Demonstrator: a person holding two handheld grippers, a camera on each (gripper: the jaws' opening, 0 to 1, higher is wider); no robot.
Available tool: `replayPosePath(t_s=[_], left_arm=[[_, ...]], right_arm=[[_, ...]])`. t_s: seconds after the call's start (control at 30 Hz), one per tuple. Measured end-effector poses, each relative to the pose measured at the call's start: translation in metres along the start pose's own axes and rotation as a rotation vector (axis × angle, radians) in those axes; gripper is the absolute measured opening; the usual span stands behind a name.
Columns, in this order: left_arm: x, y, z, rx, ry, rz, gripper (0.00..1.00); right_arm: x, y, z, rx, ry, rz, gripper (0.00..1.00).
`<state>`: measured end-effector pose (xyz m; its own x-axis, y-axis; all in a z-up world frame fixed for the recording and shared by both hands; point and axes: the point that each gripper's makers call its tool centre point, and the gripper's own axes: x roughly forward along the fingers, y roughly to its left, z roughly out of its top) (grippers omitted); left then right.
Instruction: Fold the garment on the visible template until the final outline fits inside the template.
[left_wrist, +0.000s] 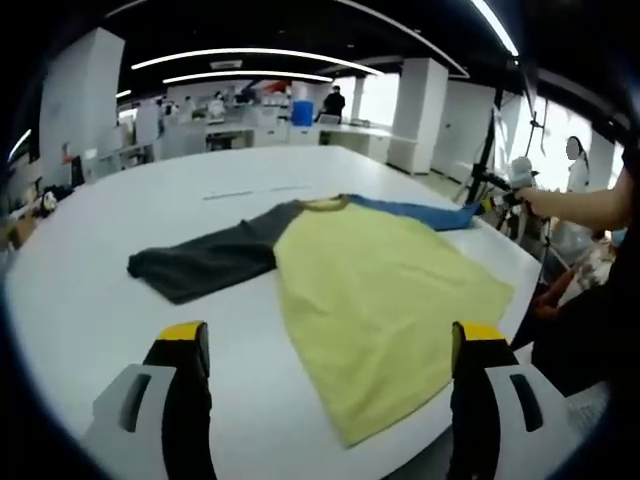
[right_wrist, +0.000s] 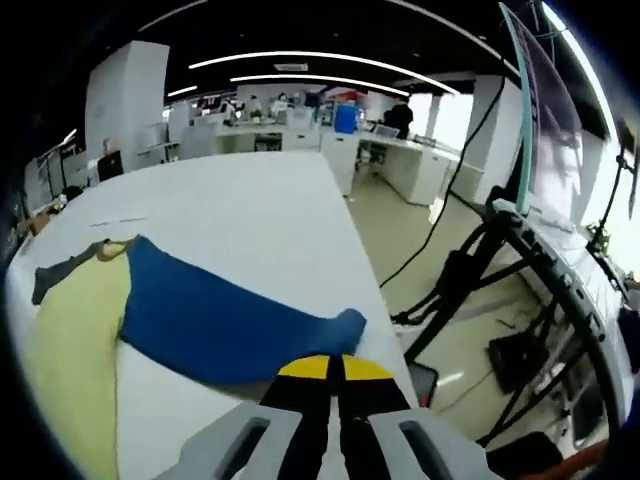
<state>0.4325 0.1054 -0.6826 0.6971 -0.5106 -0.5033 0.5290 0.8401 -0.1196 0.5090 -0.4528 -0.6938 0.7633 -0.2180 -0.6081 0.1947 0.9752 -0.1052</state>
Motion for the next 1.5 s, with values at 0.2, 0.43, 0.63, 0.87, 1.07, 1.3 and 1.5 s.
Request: replayPosePath(t_s=[0.2, 0.43, 0.63, 0.87, 1.07, 1.3, 1.5], left_arm=[[-0.002, 0.0, -0.002, 0.011, 0.009, -0.003, 0.98], [-0.003, 0.0, -0.002, 0.015, 0.005, -0.002, 0.99], [-0.003, 0.0, -0.002, 0.016, 0.005, -0.005, 0.99], [-0.002, 0.001, -0.002, 0.022, 0.002, -0.007, 0.99], [-0.002, 0.004, -0.004, 0.022, 0.003, -0.004, 0.99], [-0.001, 0.004, -0.001, 0.04, -0.009, 0.004, 0.98], [-0.002, 0.001, 0.001, 0.046, -0.018, -0.001, 0.99]], right_arm=[[-0.001, 0.015, 0.019, -0.021, -0.049, 0.022, 0.0], [-0.002, 0.032, 0.034, -0.02, -0.084, 0.055, 0.0], [0.0, 0.046, 0.045, -0.013, -0.108, 0.083, 0.0], [-0.001, 0.067, 0.059, -0.023, -0.137, 0.131, 0.0], [-0.002, 0.087, 0.069, -0.027, -0.16, 0.174, 0.0], [-0.001, 0.114, 0.08, -0.021, -0.177, 0.221, 0.0], [-0.001, 0.141, 0.088, -0.026, -0.188, 0.277, 0.0]])
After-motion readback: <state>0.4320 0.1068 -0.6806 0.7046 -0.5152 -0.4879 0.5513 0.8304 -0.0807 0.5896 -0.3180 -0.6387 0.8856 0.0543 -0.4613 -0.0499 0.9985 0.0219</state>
